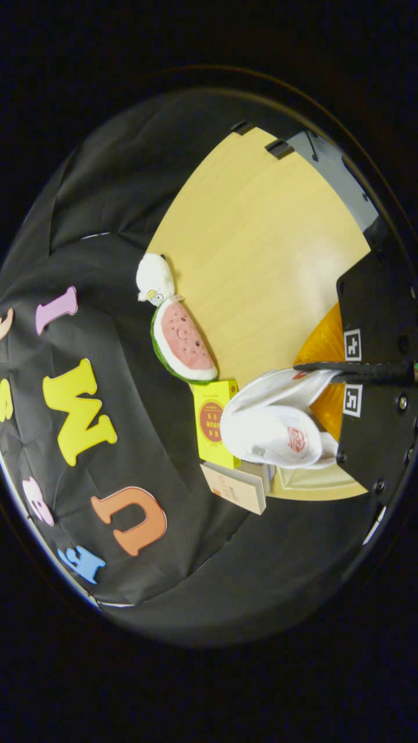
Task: Open the storage box then place both shoes into the box .Put the left shoe in first, then the right shoe, with the right side of both shoes facing outward in a uniform manner.
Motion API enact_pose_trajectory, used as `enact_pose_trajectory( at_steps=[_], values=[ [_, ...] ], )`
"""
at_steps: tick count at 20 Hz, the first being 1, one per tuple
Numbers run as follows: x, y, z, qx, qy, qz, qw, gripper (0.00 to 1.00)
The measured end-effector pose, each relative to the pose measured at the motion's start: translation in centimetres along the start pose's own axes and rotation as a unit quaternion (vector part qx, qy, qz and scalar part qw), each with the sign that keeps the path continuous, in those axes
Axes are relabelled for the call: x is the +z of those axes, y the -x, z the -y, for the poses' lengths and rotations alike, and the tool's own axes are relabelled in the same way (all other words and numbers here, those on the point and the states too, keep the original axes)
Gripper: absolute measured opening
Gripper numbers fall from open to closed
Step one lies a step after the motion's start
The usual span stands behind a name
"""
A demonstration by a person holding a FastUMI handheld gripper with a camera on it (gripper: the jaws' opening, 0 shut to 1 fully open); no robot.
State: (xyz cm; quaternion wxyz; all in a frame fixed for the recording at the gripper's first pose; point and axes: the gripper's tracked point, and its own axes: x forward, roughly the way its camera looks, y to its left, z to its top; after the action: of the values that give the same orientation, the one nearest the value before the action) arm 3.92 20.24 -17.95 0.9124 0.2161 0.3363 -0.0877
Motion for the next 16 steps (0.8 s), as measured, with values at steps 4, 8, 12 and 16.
enact_pose_trajectory(
  at_steps=[4, 8, 12, 16],
  values=[
    [-2.4, -1.7, -2.6, -0.013, -0.017, -0.010, 1.000, 0.00],
    [-3.2, -3.0, -3.6, -0.029, -0.031, -0.007, 0.999, 0.00],
    [-4.4, -3.7, -5.0, -0.030, -0.032, -0.001, 0.999, 0.00],
    [-5.6, -5.0, -4.8, -0.042, -0.008, 0.008, 0.999, 0.00]
  ],
)
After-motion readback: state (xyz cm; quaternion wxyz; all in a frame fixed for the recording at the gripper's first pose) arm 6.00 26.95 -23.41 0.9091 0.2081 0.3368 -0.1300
